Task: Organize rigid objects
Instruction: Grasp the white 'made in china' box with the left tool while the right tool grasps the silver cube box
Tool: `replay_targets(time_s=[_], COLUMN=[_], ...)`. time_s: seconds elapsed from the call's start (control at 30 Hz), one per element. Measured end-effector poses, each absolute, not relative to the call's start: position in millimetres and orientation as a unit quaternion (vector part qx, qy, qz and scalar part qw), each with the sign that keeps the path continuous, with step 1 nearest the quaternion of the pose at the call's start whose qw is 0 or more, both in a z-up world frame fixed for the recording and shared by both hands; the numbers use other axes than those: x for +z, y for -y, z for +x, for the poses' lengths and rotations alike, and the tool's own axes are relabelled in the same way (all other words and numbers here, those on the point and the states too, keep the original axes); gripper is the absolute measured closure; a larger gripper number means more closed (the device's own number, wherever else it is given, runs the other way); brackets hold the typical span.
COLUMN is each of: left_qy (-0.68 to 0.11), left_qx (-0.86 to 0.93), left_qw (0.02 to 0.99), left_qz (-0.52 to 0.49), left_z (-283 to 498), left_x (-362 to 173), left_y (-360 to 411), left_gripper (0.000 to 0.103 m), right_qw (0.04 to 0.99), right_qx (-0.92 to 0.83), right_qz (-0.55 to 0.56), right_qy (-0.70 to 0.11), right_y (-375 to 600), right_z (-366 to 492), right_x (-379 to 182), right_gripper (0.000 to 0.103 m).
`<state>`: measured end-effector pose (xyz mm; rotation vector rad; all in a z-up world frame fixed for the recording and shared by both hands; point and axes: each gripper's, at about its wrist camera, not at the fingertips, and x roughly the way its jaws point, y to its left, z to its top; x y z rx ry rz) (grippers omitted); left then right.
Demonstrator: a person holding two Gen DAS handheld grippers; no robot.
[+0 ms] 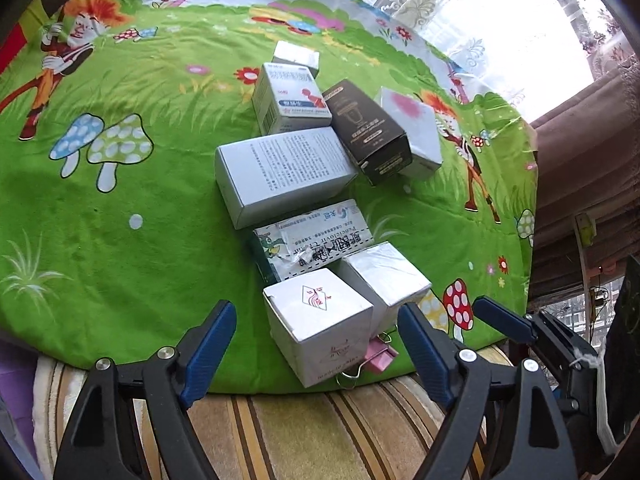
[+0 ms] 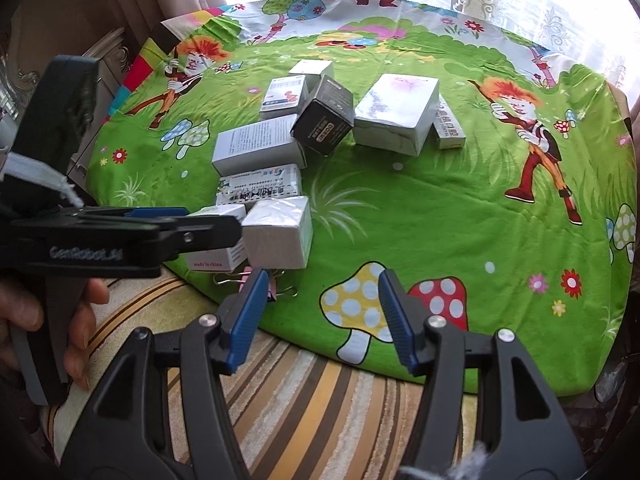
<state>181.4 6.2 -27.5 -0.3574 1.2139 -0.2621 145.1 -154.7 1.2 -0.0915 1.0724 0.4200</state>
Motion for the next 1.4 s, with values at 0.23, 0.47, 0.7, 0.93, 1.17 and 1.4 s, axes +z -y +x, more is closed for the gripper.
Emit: replay_targets(time_s=[0.23,0.47,0.7,0.93,1.17,1.4], left_qy=[-0.579,-0.572,-0.546,-0.508,-0.476,-0.454], left_qx=[-0.134,-0.143,-0.135,-0.112,-0.098,-0.086], left_qw=[0.787,0.787,0.801,0.822,0.837,0.85], left_qz=[-0.167,-0.181,-0.202,-0.233,-0.252,-0.253], left_z=[186,180,166,148,132,118], left_x=[-39,-39,-29,-14,0,10], left_y=[-3,-8,-30,-62,-89,-109], left_gripper=[0.043,0.054,0.058,0.058,0.058,0.058], right_qw=[0.833,0.83,0.827,0.815,0.811,0.808], right_qx=[0.203,0.202,0.198,0.198,0.171,0.15], right_qz=[-0.04,-0.047,-0.06,-0.048,-0.032,-0.051], right_qy=[-0.513,-0.518,-0.522,-0.542,-0.559,-0.567], right_y=[153,149,139,117,94,86], right_z=[146,146,147,157,182,191], right_x=[-5,-7,-6,-9,-16,-29], right_gripper=[0.041,0.041,0.041,0.04,0.04,0.058])
